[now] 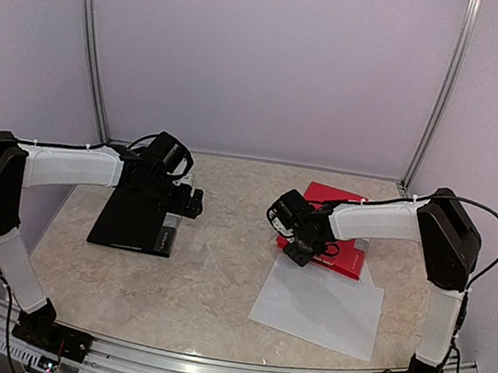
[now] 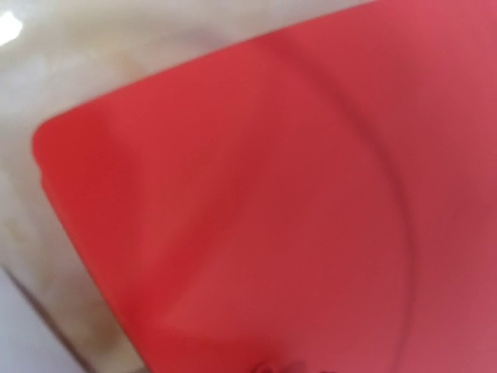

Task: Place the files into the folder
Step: Pick up the folder from the center of the board.

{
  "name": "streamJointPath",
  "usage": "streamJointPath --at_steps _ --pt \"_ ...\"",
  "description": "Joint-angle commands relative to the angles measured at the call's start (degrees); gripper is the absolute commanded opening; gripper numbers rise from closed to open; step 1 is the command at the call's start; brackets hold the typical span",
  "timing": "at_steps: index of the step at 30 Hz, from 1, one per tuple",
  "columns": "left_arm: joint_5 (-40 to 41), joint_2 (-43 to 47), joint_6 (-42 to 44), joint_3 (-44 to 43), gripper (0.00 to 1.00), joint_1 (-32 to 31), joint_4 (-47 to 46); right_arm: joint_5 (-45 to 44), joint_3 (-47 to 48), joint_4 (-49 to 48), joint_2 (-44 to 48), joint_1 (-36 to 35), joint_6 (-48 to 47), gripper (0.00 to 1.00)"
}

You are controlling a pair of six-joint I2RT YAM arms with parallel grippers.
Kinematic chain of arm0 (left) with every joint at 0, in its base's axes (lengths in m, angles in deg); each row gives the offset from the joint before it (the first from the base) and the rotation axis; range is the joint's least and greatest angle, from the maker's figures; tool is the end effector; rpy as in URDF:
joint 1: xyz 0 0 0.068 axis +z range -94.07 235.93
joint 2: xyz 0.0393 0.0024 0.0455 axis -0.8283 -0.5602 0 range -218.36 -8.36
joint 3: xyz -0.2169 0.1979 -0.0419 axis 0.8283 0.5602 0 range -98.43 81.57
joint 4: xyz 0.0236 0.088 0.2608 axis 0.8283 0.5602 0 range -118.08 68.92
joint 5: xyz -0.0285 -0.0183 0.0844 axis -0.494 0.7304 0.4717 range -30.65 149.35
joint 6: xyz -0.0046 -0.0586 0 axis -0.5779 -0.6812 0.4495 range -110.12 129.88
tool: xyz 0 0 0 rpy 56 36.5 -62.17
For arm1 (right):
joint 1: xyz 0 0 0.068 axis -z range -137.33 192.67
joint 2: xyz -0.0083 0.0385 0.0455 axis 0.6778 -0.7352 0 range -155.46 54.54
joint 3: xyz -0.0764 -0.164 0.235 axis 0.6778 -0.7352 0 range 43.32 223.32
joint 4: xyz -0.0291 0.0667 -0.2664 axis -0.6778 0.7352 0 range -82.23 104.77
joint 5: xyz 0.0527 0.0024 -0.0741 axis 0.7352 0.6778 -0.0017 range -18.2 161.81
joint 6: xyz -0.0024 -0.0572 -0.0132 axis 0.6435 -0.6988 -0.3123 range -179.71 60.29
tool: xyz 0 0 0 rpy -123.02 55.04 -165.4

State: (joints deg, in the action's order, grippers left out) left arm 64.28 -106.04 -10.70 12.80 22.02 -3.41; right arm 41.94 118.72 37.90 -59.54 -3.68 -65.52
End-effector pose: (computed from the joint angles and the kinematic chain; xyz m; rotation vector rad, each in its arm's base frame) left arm 0.3216 -0.2117 0.2322 0.2575 2.5109 -0.2835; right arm 0.3044 0.2884 0.1574 -1.0186 2.3740 -0.4782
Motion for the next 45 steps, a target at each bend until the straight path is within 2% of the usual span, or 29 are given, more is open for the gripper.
streamJointPath --at_steps 1,13,19,30,39,45 --pt "0.1 -1.3 -0.6 1.3 0.99 -0.4 -1.1 -2.1 0.7 -2.3 -1.3 -0.5 -1.2 0.4" --pt "0.0 -1.8 -1.1 2.0 0.99 -0.5 -1.4 -1.9 2.7 -5.1 -4.2 -1.3 -3.1 0.44" --pt "-0.1 -1.7 -1.3 2.2 0.99 -0.5 -1.5 -6.2 4.7 -4.5 -6.8 -2.0 -4.1 0.43" --pt "0.1 -1.4 -1.4 2.8 0.99 -0.6 -1.7 -16.6 6.3 -0.4 -10.4 -2.8 -6.6 0.26" --pt "0.4 -1.2 -1.1 2.5 0.99 -0.5 -1.4 -20.6 8.1 1.8 -8.3 -4.3 -7.7 0.0" --pt "1.1 -0.8 -0.1 1.4 0.99 -0.5 -0.2 -17.9 8.5 1.7 0.2 -5.1 -7.3 0.0"
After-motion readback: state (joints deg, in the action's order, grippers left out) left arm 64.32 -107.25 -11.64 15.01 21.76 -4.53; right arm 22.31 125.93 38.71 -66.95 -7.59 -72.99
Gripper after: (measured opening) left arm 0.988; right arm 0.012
